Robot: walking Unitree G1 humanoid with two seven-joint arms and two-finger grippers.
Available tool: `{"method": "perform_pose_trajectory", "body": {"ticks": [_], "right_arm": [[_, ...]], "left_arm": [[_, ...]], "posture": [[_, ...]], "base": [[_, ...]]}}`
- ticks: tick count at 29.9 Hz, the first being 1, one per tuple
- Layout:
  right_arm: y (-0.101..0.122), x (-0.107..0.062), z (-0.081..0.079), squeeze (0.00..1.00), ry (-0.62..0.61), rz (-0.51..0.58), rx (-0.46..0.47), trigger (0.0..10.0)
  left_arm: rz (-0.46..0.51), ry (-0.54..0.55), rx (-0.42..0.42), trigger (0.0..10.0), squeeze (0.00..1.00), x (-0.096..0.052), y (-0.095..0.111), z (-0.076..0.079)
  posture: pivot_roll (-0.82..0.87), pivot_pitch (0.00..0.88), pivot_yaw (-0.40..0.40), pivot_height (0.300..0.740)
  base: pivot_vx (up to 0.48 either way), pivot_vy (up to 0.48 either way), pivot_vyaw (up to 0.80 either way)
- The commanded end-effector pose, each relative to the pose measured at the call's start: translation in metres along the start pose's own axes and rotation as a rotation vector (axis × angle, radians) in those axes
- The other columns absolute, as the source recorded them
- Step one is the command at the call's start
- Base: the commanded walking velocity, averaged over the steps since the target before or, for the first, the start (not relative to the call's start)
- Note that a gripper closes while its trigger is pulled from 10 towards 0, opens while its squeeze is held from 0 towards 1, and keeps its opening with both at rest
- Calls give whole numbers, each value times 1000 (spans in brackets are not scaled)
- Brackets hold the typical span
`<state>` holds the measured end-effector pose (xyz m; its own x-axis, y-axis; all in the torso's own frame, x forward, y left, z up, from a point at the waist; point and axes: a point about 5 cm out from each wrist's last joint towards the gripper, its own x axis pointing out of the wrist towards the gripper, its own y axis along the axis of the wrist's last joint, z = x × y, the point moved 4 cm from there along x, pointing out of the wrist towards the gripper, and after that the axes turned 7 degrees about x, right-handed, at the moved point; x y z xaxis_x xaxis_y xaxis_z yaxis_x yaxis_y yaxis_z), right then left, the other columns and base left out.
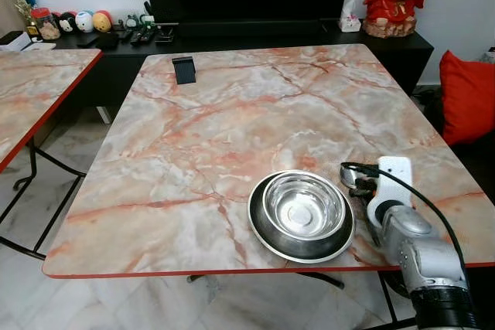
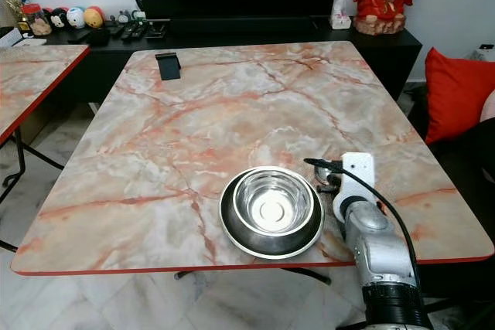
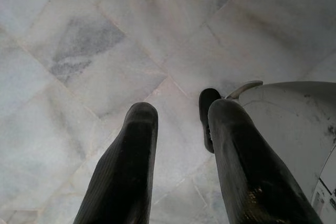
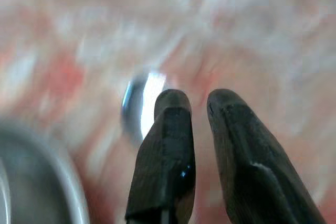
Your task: Setting the table
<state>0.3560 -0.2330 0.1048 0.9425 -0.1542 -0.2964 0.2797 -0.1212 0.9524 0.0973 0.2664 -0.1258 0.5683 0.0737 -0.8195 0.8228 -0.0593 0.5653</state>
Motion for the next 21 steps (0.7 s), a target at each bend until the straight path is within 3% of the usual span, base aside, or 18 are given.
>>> {"method": "perform_pose_trajectory", "body": {"ticks": [1, 4, 8, 14, 21], "right_arm": [[42, -4, -2, 0, -6, 208, 11, 10000], [64, -17, -12, 0, 29, 372, -45, 10000], [69, -29, -18, 0, 57, 458, -60, 10000], [73, -38, -23, 0, 89, 536, -59, 10000], [78, -34, -26, 0, 106, 549, -66, 10000]], "left_arm": [[-24, 14, -5, 10000, 0, -2, -5, -6], [-25, 17, -8, 10000, 0, -3, -6, -6], [-30, 20, -7, 10000, 0, -4, -8, -6], [-38, 22, -1, 10000, 0, -5, -11, -7], [-35, 22, -15, 10000, 0, -5, -12, -3]], "posture": [[-105, 0, 41, 740], [-111, 0, 44, 740], [-111, 0, 47, 740], [-125, 0, 50, 740], [-98, 0, 29, 740]], "base": [[0, 0, 0], [0, 0, 0], [0, 0, 0], [0, 0, 0], [0, 0, 0]]}}
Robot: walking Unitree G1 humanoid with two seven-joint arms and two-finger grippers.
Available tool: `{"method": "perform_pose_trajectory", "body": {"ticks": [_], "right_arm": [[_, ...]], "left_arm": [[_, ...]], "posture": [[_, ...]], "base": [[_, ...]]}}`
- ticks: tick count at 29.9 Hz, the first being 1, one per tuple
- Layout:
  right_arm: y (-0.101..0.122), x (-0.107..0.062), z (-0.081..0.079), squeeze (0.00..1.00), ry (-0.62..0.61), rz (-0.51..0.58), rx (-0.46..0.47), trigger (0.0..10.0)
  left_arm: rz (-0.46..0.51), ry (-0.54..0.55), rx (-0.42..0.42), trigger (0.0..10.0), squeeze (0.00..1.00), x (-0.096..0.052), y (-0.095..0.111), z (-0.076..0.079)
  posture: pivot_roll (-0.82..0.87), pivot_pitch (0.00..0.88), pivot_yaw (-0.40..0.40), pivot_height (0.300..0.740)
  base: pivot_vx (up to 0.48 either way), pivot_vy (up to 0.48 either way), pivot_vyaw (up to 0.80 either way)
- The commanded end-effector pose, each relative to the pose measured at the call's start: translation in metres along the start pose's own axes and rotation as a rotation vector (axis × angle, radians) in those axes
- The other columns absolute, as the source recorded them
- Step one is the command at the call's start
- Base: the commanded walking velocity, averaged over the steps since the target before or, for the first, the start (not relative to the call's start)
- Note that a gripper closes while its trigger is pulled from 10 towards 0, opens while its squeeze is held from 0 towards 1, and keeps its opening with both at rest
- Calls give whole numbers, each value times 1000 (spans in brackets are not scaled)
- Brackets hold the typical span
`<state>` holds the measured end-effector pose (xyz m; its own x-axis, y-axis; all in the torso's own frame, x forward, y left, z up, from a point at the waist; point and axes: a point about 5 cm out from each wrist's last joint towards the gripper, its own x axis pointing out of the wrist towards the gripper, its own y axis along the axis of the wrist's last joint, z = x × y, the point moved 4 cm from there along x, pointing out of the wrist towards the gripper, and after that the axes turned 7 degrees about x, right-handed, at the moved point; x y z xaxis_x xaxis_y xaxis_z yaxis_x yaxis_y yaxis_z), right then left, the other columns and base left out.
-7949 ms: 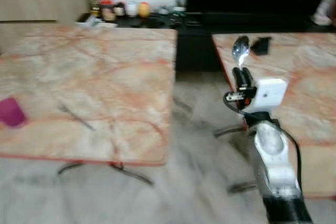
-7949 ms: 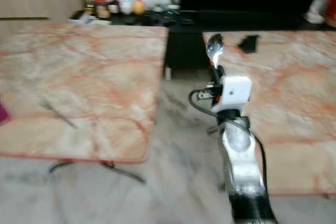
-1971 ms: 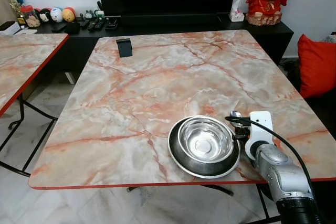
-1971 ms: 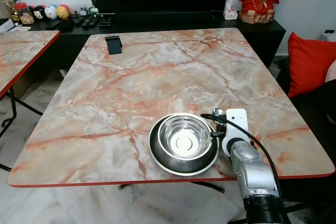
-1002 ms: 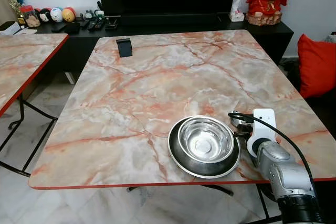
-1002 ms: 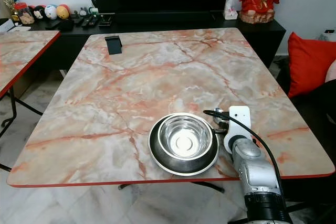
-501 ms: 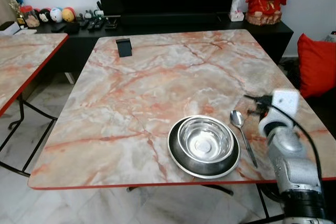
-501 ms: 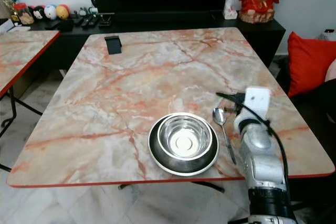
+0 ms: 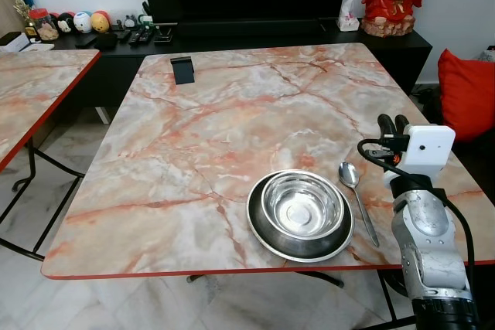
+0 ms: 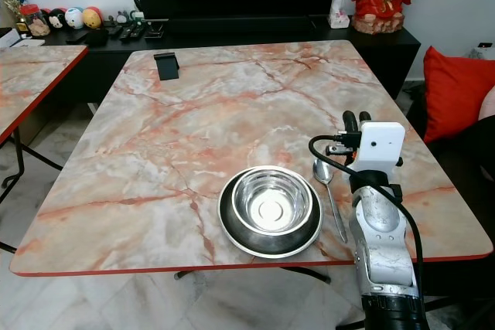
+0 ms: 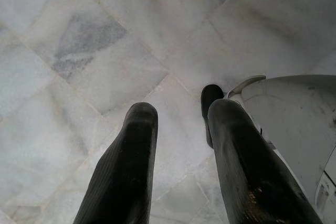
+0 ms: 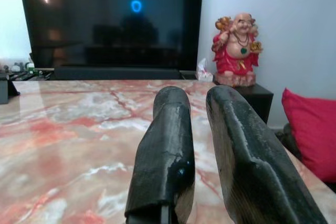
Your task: Setting the table
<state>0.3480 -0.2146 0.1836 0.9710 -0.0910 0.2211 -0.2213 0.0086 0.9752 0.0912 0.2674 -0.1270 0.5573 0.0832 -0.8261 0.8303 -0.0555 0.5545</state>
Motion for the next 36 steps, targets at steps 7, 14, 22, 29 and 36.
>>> {"method": "perform_pose_trajectory", "body": {"ticks": [7, 14, 22, 29, 36], "right_arm": [[11, 8, -17, 0, 52, 57, 20, 10000], [13, 9, -14, 0, 45, 68, 20, 10000], [18, 12, -18, 0, 55, 79, 23, 10000], [24, 18, -26, 0, 71, 95, 39, 10000], [22, 15, -29, 0, 78, 97, 45, 10000]], "left_arm": [[-30, 14, -18, 10000, 0, -2, -8, -1], [-36, 14, -23, 10000, 0, -3, -10, -2], [-31, 6, -22, 10000, 0, -2, -8, -2], [-30, 11, -34, 10000, 0, -2, -7, -1], [-40, 14, -37, 10000, 0, -3, -10, -1]], "posture": [[-102, 0, 27, 740], [-112, 0, 34, 740], [-103, 0, 34, 740], [-94, 0, 31, 740], [-102, 0, 35, 740]], "base": [[0, 0, 0], [0, 188, 0], [0, -14, 0], [0, 398, 0], [0, 463, 0]]}}
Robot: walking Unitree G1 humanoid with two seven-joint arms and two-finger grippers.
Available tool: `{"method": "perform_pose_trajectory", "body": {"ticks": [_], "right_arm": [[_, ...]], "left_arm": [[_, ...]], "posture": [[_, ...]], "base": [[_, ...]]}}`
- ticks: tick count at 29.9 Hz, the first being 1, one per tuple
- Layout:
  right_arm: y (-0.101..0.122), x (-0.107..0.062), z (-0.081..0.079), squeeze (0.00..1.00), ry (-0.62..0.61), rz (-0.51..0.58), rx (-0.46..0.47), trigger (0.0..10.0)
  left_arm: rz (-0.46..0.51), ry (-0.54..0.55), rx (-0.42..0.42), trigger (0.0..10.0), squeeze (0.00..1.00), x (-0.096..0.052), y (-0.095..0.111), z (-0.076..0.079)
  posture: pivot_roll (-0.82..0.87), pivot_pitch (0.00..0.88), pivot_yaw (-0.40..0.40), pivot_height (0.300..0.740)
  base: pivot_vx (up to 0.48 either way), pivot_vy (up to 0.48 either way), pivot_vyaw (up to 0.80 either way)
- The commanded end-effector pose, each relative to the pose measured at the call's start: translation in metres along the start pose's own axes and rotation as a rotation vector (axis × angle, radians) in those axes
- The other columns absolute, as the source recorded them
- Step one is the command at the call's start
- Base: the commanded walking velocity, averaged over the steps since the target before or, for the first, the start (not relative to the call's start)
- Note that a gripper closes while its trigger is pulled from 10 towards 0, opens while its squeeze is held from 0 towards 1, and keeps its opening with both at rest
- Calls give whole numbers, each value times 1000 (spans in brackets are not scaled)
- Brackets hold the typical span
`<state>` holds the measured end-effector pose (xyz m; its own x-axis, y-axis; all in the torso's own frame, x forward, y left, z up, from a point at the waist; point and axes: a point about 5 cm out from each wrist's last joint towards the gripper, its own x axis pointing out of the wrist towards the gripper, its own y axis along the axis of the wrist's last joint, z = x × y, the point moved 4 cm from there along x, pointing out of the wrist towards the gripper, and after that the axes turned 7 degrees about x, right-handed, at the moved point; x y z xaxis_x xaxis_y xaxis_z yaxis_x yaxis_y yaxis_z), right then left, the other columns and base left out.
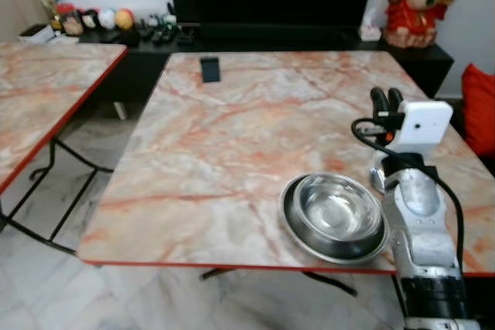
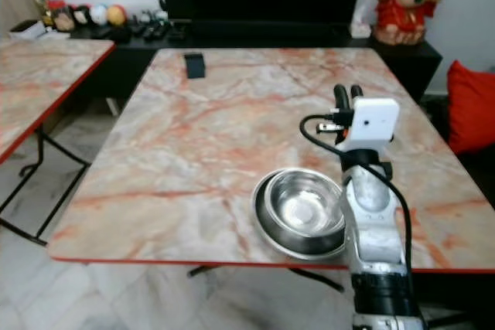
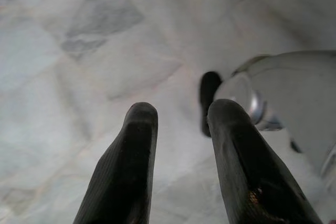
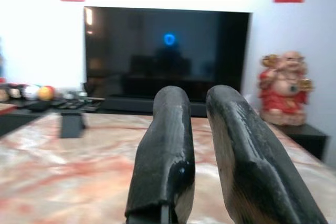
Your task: Setting the table
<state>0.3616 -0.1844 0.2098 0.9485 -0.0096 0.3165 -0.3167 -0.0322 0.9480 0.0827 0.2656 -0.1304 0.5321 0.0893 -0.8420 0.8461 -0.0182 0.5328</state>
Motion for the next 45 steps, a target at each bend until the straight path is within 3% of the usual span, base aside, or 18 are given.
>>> {"method": "perform_pose_trajectory", "body": {"ticks": [1, 36, 45], "right_arm": [[-1, -2, 3, 0, -4, -3, -1, 10000], [5, 7, -13, 0, 8, 16, 45, 10000], [4, 5, -14, 0, 15, 11, 19, 10000]], "left_arm": [[-12, 6, 1, 10000, 0, -1, -2, -3], [0, 4, -7, 10000, 0, 0, 2, -5], [0, 5, -3, 10000, 0, 0, 2, -6]], "posture": [[-102, 0, 35, 740], [-94, 0, 37, 740], [-95, 0, 40, 740]], "base": [[0, 480, 0], [0, 480, 0], [0, 480, 0]]}}
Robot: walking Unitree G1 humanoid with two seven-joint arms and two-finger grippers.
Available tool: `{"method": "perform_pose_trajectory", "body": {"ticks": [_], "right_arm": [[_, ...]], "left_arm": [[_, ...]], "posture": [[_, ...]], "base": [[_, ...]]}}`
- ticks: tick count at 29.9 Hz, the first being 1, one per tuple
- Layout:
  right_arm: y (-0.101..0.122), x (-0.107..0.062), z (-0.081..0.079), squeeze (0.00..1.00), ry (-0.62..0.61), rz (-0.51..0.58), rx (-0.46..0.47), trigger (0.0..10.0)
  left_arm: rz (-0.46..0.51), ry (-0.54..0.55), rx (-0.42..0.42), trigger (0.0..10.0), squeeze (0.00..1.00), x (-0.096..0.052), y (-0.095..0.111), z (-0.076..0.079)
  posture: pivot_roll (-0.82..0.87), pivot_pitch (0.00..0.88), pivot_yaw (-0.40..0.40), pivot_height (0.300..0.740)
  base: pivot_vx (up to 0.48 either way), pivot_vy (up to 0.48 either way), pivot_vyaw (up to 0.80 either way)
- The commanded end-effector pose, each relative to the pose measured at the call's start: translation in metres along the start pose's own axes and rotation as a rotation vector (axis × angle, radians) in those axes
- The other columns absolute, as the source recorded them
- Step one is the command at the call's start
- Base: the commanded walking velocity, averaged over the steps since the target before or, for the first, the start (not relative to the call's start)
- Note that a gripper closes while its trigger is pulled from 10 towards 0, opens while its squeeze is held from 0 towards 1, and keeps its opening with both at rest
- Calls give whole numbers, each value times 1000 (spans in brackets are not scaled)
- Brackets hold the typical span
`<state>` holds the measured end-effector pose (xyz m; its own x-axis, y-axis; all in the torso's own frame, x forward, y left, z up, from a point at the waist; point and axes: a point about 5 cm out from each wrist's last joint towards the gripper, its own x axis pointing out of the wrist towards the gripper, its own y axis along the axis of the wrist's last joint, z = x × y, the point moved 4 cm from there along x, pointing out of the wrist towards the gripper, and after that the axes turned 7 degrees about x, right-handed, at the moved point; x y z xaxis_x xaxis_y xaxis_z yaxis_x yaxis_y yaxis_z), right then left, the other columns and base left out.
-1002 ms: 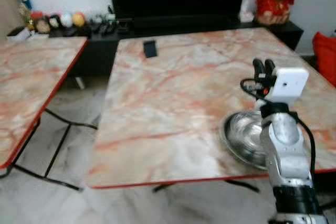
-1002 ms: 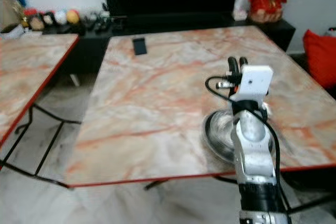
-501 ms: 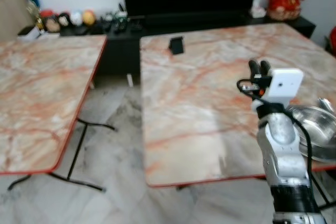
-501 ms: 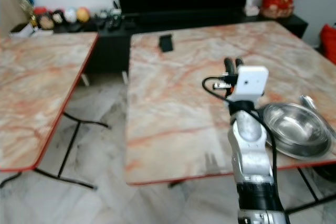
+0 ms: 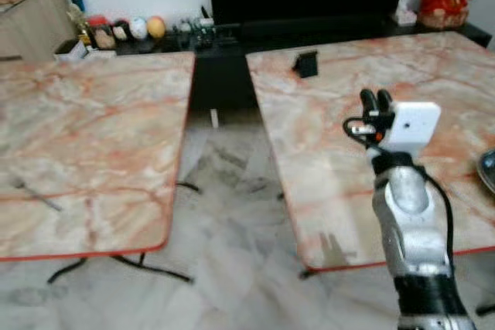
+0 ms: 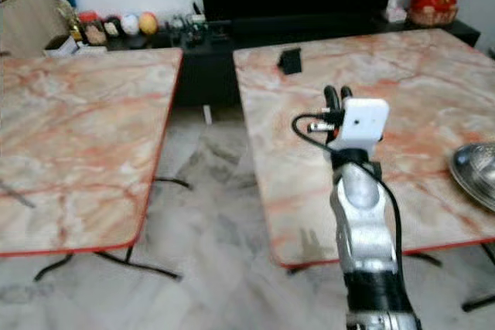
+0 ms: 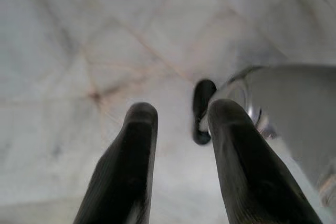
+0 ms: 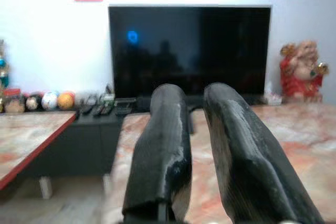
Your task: Setting the table
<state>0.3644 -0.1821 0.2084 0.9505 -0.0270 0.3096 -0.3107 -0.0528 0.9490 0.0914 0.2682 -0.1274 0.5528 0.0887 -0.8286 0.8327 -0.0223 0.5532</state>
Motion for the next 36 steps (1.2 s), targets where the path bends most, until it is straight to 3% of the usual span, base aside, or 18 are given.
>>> {"method": "perform_pose_trajectory", "body": {"ticks": [1, 9, 12, 36], "right_arm": [[6, 3, -12, 0, 38, 17, -9, 10000], [6, 3, -17, 0, 59, 22, -1, 10000], [6, 3, -17, 0, 53, 19, 34, 10000], [6, 5, -23, 0, 75, 20, 26, 10000]], "left_arm": [[-24, 5, -4, 10000, 0, -3, -7, -3], [-23, 5, -8, 10000, 0, -3, -6, -3], [-22, 6, -10, 10000, 0, -2, -6, -3], [-12, 14, -10, 10000, 0, -2, -4, -4]], "posture": [[-95, 0, 40, 740], [-87, 0, 36, 740], [-86, 0, 35, 740], [-72, 0, 36, 740]], "base": [[0, 480, 0], [0, 480, 622], [0, 480, 0], [0, 431, 0]]}}
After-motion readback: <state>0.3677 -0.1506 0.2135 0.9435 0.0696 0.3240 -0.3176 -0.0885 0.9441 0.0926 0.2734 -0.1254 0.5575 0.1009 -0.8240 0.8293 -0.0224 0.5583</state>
